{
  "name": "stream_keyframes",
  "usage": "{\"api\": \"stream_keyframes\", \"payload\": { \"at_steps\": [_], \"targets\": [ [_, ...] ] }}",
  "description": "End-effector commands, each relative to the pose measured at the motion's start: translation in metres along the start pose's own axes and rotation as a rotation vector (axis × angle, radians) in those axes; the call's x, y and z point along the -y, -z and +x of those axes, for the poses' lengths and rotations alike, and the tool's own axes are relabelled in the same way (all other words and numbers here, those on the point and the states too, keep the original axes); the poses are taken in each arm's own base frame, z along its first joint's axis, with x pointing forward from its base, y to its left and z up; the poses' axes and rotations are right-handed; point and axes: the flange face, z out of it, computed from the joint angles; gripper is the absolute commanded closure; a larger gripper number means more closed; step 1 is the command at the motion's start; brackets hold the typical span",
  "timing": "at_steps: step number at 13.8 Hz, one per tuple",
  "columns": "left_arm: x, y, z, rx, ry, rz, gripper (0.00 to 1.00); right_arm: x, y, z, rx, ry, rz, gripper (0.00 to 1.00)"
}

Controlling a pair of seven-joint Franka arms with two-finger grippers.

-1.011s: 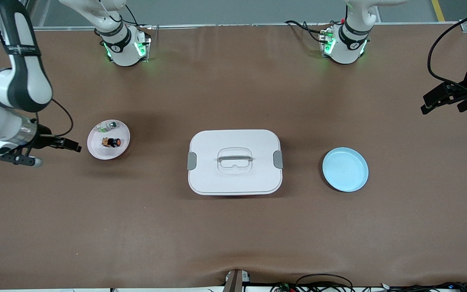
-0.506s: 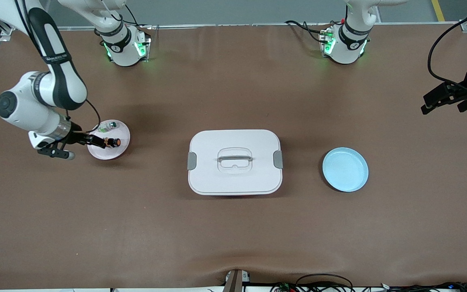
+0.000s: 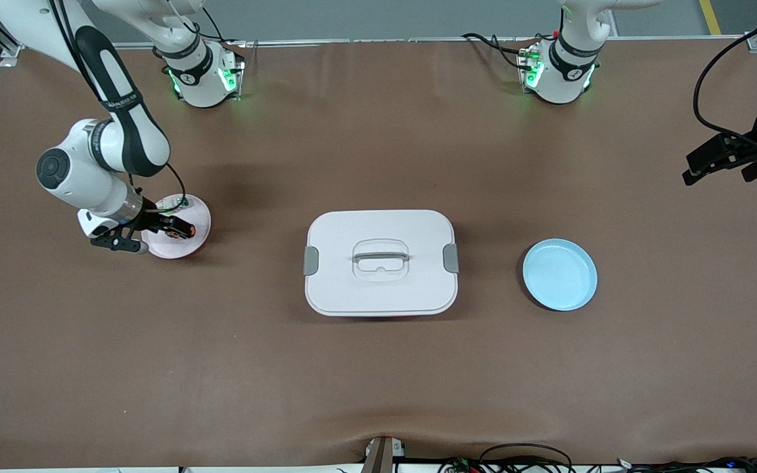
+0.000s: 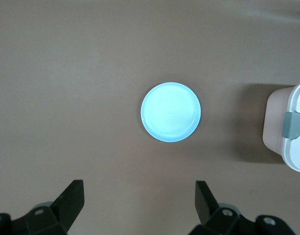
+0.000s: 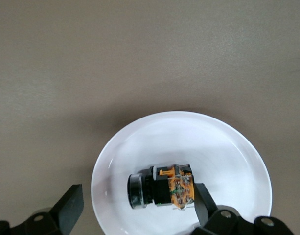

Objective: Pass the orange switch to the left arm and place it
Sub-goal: 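Reach the right gripper down to the orange switch on the pink plate, then close the right gripper on the orange switch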

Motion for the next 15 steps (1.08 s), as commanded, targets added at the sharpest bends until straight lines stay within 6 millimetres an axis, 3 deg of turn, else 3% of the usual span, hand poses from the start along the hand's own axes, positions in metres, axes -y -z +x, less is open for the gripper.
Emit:
{"api": "stream_keyframes", "payload": {
  "at_steps": [1,15],
  "targets": [
    [0.0,0.004,0.002,0.004,0.001,0.009,0.0,0.001,-0.015,-0.01,-0.012,0.015,-0.005,0.0],
    [-0.001,0.004,0.002,0.003,-0.001,0.007,0.0,-0.007,-0.036,-0.011,-0.003,0.08,-0.02,0.0]
  ]
}}
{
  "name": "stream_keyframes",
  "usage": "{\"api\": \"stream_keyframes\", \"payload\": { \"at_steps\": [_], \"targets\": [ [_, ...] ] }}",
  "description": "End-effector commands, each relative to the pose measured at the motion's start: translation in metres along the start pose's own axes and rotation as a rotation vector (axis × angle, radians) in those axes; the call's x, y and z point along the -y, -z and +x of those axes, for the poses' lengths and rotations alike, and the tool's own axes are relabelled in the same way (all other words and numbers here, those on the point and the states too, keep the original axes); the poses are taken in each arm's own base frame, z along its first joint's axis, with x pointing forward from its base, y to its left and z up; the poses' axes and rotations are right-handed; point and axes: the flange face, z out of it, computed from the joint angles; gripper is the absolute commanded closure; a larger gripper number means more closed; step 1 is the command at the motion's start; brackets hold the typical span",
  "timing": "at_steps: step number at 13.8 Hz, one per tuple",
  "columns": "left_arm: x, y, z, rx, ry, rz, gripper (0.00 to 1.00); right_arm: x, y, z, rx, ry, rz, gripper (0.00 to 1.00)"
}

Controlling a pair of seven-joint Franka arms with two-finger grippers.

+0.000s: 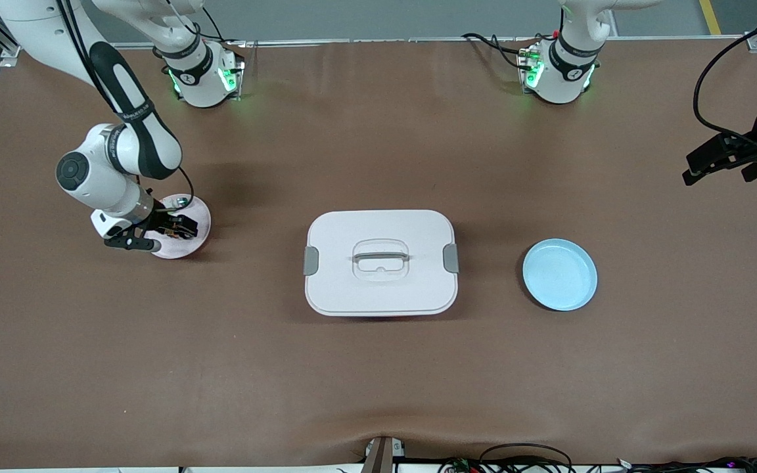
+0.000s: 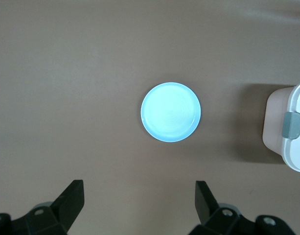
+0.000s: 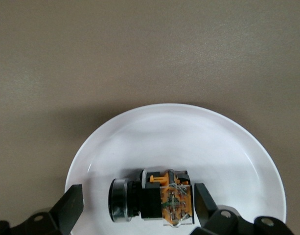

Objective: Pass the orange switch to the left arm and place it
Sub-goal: 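Close the right gripper on the orange switch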

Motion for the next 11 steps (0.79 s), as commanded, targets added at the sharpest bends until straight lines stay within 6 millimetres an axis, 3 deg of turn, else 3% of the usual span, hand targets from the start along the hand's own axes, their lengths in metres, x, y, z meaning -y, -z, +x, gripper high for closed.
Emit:
{"api": "stream_keyframes", "payload": {
  "at_steps": [1,10,11],
  "targets": [
    [-0.0005,0.0045,0.0024,0.003,0.001,0.008,0.0,-0.003,-0.0046,-0.0016,-0.003,0.008,-0.002,0.0],
    [-0.0041,0.0038,0.0021,0.008,-0.001,-0.035,0.0,-0.0078,-0.0138,-0.004,0.016,0.024,-0.004,0.01],
    [-0.0058,0.0031,0.0024,0.012,0.001,-0.059,0.0,-0.0077,-0.0133,-0.0041,0.018,0.024,-0.003,0.52]
  ]
}}
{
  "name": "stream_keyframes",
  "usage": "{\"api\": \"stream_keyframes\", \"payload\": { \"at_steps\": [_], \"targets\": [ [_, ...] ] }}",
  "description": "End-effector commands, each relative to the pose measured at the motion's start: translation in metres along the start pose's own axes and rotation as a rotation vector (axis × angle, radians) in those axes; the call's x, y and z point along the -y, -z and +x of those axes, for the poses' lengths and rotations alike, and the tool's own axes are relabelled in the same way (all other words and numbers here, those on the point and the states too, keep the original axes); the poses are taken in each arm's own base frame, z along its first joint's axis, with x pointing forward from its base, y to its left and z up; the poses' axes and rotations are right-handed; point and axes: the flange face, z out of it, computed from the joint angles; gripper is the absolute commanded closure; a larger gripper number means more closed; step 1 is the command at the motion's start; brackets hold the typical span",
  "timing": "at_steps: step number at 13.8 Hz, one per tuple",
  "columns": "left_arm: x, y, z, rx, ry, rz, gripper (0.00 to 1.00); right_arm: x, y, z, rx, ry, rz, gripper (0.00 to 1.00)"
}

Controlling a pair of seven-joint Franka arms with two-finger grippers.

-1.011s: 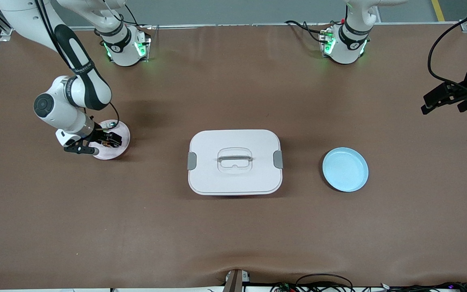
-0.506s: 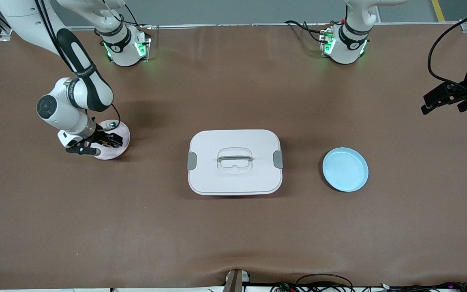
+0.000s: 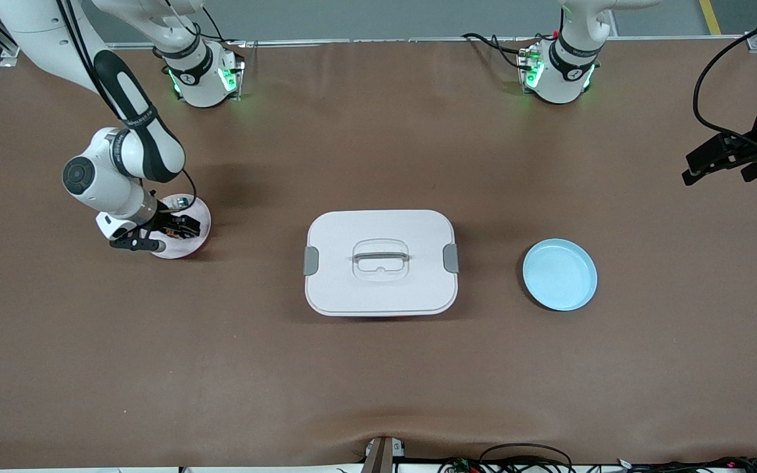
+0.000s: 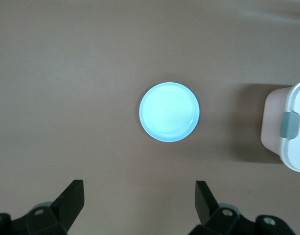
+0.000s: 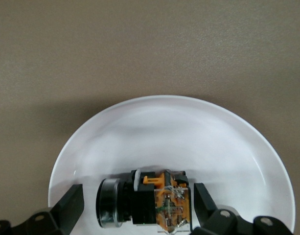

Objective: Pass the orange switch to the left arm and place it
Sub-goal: 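Close the right gripper on the orange switch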

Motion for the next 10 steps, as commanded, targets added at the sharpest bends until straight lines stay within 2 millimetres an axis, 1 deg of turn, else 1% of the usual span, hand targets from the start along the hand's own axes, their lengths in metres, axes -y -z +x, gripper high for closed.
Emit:
{"api": "stream_keyframes", "payload": {
  "at_steps": [1,2,4,5,7,8,10],
  "targets": [
    [-0.005,0.002,0.002,0.014,0.004,-0.065,0.0,-0.004,0.001,-0.001,-0.004,0.002,0.002,0.98],
    [-0.008,0.002,0.003,0.017,0.006,-0.092,0.0,-0.004,0.001,-0.001,0.0,-0.009,0.003,1.0],
    [-0.012,-0.001,0.004,0.031,0.017,-0.177,0.0,-0.016,0.002,-0.001,0.003,-0.034,0.005,1.0],
    [-0.014,-0.002,0.005,0.036,0.021,-0.212,0.0,-0.017,0.004,0.0,0.002,-0.041,0.007,1.0],
    [-0.021,-0.002,0.004,0.048,0.037,-0.285,0.0,-0.02,0.011,0.001,0.037,-0.07,0.025,1.0],
    [-0.018,-0.001,0.006,0.053,0.059,-0.345,0.0,-0.027,0.022,0.003,0.043,-0.126,0.05,1.0],
    [-0.015,-0.007,0.01,0.083,0.097,-0.475,0.0,-0.019,0.044,0.012,0.072,-0.205,0.121,1.0]
  ]
}}
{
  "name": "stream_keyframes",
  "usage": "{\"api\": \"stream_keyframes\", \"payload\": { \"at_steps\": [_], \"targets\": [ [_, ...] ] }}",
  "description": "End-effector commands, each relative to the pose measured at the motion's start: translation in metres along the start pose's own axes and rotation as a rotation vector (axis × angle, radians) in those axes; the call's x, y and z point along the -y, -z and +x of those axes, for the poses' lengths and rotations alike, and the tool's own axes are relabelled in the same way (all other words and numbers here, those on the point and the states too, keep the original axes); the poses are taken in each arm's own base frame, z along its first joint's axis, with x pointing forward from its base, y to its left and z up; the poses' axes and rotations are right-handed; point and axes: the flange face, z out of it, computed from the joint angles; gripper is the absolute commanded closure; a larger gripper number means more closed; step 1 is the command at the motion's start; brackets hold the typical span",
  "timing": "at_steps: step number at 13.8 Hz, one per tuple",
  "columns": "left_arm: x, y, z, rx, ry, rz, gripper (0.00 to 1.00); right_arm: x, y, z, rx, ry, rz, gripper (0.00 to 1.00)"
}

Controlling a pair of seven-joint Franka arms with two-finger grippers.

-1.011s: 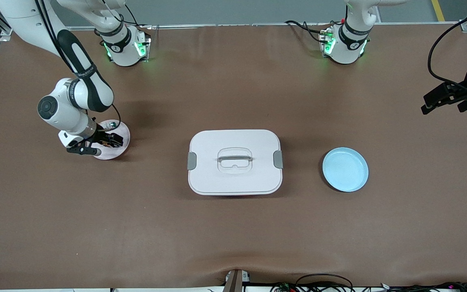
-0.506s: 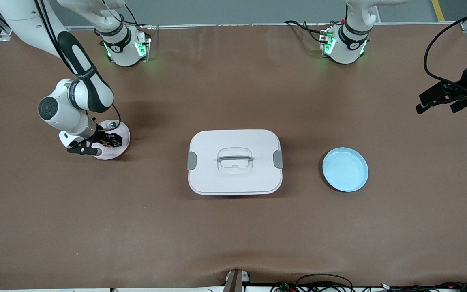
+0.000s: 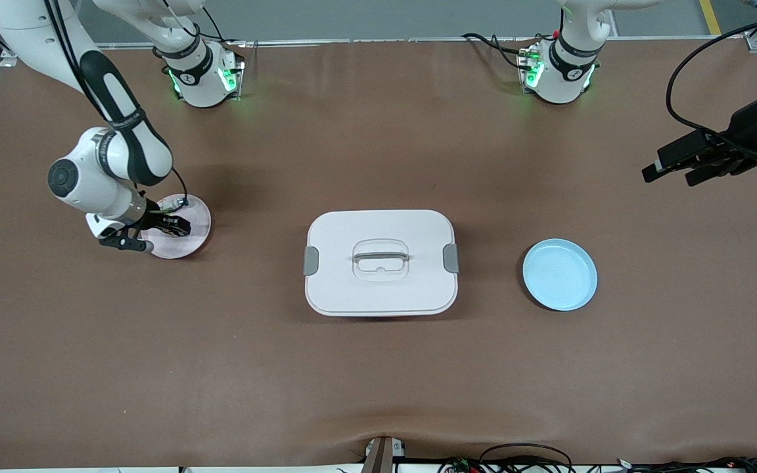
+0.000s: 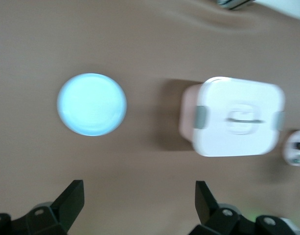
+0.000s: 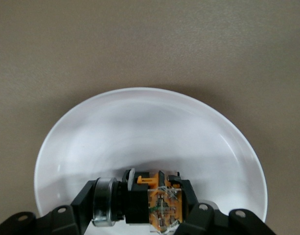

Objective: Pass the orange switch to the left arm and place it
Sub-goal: 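Close the right gripper on the orange switch, then lift the switch over the box with the right gripper while the left gripper approaches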

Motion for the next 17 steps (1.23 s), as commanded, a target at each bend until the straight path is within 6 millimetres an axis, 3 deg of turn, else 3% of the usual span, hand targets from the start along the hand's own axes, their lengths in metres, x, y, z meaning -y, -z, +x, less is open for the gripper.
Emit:
{"api": "stream_keyframes", "payload": {
  "at_steps": [1,4,6,9,13,15,17],
  "targets": [
    [0.003,0.0,0.004,0.037,0.063,-0.126,0.0,0.015,0.044,0.01,0.035,-0.114,0.101,1.0],
    [-0.004,-0.006,0.004,0.066,0.142,-0.226,0.0,0.043,0.093,0.03,0.114,-0.245,0.144,1.0],
    [-0.012,-0.01,0.004,0.076,0.142,-0.276,0.0,0.077,0.133,0.041,0.172,-0.321,0.15,1.0],
    [-0.031,-0.028,-0.001,0.078,0.14,-0.333,0.0,0.146,0.183,0.044,0.228,-0.424,0.157,1.0],
    [-0.06,-0.051,-0.003,0.07,0.127,-0.387,0.0,0.25,0.236,0.03,0.221,-0.571,0.2,1.0],
    [-0.075,-0.06,-0.005,0.062,0.124,-0.419,0.0,0.31,0.257,0.022,0.231,-0.673,0.237,1.0],
    [-0.087,-0.07,-0.008,0.06,0.118,-0.425,0.0,0.354,0.271,0.008,0.256,-0.752,0.261,1.0]
  ]
}}
